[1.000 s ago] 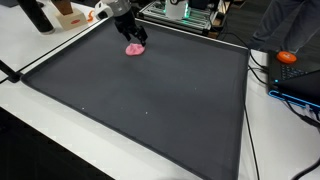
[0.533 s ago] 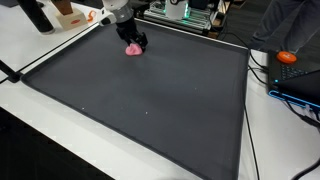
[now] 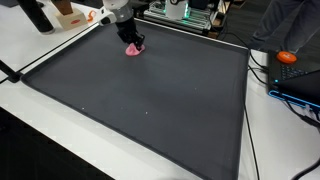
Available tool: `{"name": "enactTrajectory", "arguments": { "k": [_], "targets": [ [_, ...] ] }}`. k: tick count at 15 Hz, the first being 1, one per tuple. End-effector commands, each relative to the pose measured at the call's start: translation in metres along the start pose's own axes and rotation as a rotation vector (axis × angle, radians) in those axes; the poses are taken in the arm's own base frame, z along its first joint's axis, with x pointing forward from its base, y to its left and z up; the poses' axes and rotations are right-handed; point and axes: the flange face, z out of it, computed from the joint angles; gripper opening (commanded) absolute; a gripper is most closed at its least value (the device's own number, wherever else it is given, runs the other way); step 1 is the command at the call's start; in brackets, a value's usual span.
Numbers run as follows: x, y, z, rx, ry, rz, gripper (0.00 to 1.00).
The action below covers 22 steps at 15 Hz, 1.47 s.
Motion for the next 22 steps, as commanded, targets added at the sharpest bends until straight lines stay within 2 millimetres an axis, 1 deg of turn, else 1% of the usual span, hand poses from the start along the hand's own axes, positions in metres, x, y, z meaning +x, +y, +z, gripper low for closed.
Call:
{"name": "enactTrajectory", "arguments": {
  "k": [1, 2, 3, 4, 5, 6, 8, 9, 10, 11, 16, 19, 20, 22],
  "targets": [
    [-0.003, -0.002, 0.009, -0.023, 0.008, -0.023, 0.01],
    [-0.003, -0.002, 0.008, -0.024, 0.008, -0.024, 0.0],
    [-0.003, -0.003, 0.008, -0.025, 0.008, -0.026, 0.03],
    [-0.003, -0.003, 0.008, -0.027, 0.008, -0.029, 0.0],
    [-0.003, -0.004, 0.008, -0.027, 0.006, -0.03, 0.02],
    [-0.003, -0.004, 0.008, -0.028, 0.005, -0.034, 0.01],
    [-0.003, -0.003, 0.006, -0.023, 0.0, -0.013, 0.01],
    [-0.004, -0.003, 0.004, -0.014, -0.004, 0.004, 0.31],
    [-0.004, -0.003, 0.002, -0.009, -0.008, 0.014, 0.32],
    [-0.005, -0.002, 0.0, -0.004, -0.004, 0.032, 0.37],
    [-0.008, 0.004, -0.013, 0.068, -0.009, 0.151, 0.73],
    [-0.01, 0.011, -0.023, 0.118, -0.006, 0.239, 0.96],
    [-0.011, 0.014, -0.027, 0.134, -0.004, 0.27, 1.0],
    [-0.012, 0.023, -0.035, 0.181, -0.011, 0.364, 1.0]
  ]
}}
